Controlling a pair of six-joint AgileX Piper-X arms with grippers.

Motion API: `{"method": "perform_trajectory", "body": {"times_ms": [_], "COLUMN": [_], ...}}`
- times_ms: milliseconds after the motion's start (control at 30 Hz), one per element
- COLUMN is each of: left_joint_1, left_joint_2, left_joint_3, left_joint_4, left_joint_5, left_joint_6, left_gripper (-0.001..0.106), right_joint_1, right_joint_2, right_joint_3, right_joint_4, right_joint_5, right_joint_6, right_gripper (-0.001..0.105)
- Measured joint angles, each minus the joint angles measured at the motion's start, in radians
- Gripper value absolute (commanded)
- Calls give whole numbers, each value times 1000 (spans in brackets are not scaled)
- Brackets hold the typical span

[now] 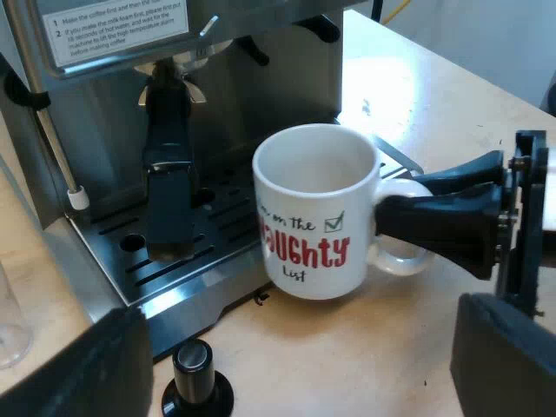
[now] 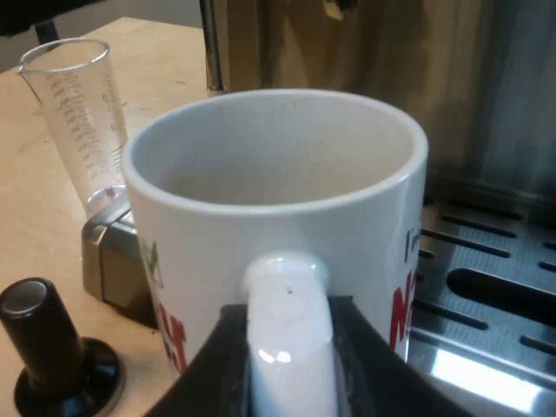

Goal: Place mug into machine

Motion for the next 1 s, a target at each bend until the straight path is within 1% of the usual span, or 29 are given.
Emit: {"method": "perform_trajectory", "body": {"times_ms": [133,233,533,1000], "left_joint_1": [0,0,0,0], "left_joint_2": [0,0,0,0], "left_joint_3": [0,0,0,0], "left_joint_4": [0,23,37,37], "left_joint_5": [0,0,2,7], "left_joint_6": [0,0,2,2], "left_gripper": [71,71,71,71], "right_joint_1": [0,-6,-25,-55], "right_joint_2": [32,66,141,218], "right_joint_3": [-34,-71,-137,-185], "right_joint_4": [0,-1,-8,-35], "right_joint_5": [15,19,31,43], "right_joint_6": [-1,-1,-1,-1], "right_gripper": [0,0,0,0]}}
